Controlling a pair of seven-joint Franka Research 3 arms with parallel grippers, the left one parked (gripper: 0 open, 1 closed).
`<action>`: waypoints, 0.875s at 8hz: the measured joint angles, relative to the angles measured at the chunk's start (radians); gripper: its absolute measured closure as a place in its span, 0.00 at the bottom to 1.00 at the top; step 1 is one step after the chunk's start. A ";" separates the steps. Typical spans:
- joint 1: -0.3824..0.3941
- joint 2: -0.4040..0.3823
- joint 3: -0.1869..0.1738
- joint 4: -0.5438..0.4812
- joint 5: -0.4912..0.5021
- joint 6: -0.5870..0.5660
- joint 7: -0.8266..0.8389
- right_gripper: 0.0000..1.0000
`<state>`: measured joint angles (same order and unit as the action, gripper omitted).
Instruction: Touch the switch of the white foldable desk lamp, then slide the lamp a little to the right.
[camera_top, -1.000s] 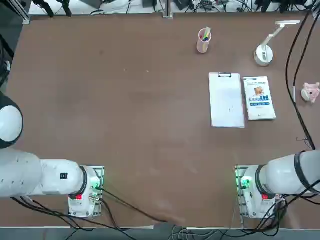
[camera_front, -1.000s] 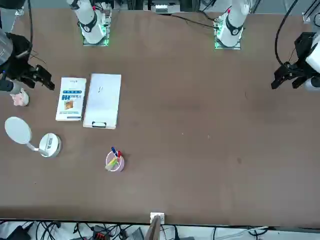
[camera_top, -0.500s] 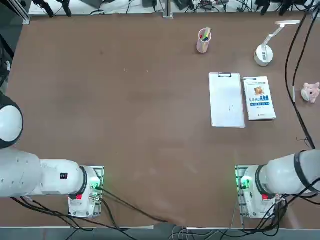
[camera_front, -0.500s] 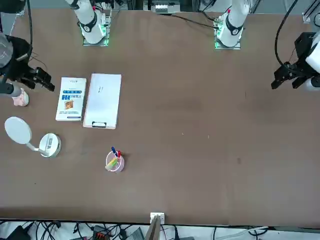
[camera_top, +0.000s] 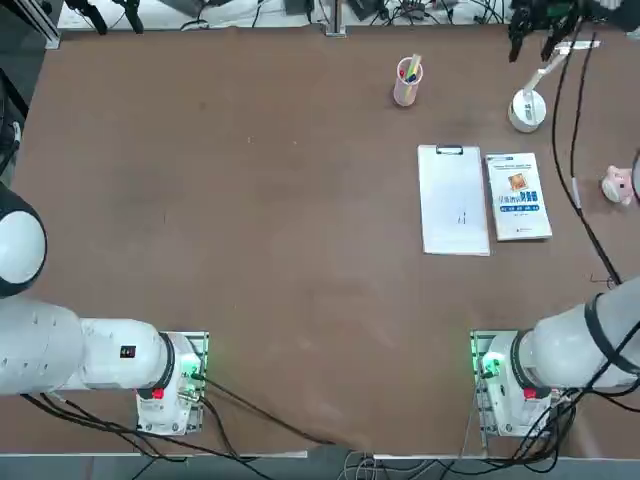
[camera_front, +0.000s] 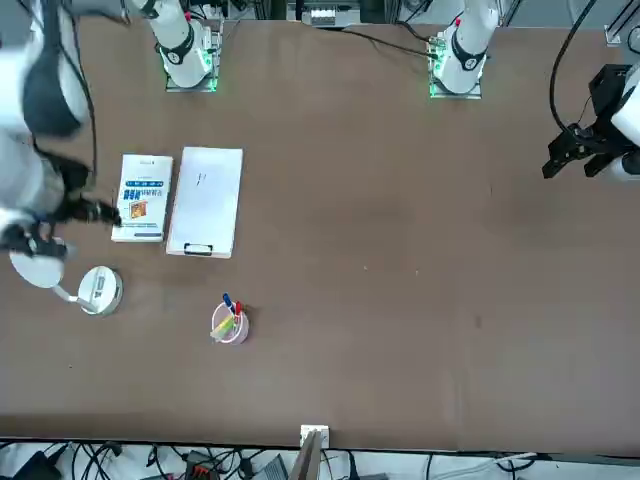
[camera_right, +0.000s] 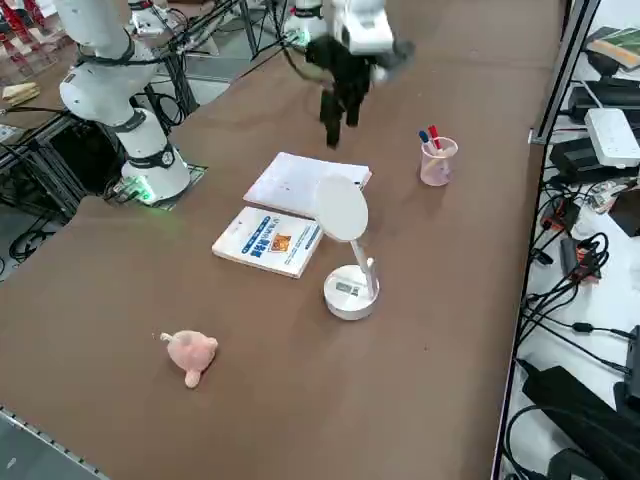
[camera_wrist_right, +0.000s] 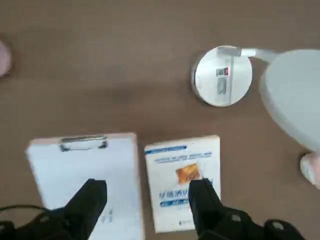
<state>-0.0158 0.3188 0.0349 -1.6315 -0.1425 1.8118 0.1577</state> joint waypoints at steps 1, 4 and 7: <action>-0.011 0.057 -0.001 -0.049 -0.047 0.114 0.005 0.00; -0.027 0.144 -0.002 -0.128 -0.143 0.265 0.052 0.00; -0.016 0.168 0.005 -0.138 -0.322 0.265 0.122 0.00</action>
<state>-0.0316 0.4866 0.0402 -1.7693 -0.4642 2.0767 0.2796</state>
